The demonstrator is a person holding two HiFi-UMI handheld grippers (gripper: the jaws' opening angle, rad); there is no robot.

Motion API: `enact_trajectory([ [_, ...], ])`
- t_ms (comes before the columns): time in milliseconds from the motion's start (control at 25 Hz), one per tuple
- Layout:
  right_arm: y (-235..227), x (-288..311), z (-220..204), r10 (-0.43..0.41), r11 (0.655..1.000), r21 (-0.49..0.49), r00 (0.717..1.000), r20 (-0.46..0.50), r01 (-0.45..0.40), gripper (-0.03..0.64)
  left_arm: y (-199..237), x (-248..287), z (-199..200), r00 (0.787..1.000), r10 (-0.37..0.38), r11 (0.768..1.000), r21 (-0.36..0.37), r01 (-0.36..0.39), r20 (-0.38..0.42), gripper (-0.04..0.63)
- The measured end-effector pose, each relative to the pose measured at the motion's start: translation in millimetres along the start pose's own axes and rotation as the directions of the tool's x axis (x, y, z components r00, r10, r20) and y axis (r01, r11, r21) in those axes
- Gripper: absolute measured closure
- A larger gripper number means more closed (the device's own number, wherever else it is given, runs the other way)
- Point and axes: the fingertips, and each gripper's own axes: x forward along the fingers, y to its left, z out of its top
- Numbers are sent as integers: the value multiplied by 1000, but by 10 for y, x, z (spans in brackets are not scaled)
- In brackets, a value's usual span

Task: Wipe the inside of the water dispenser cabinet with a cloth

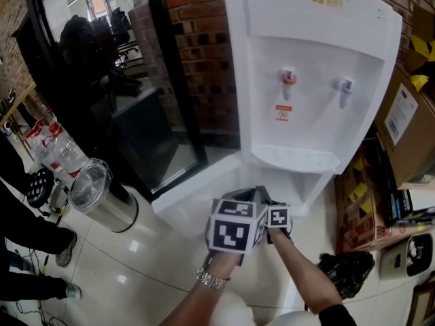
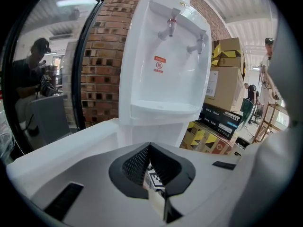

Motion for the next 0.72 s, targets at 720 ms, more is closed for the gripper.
enact_trajectory([
  [720,-446,-285,172,-56,998,44,995,80,52,595,-125,98,-25,1000,-14,1000,8,14,-11,603],
])
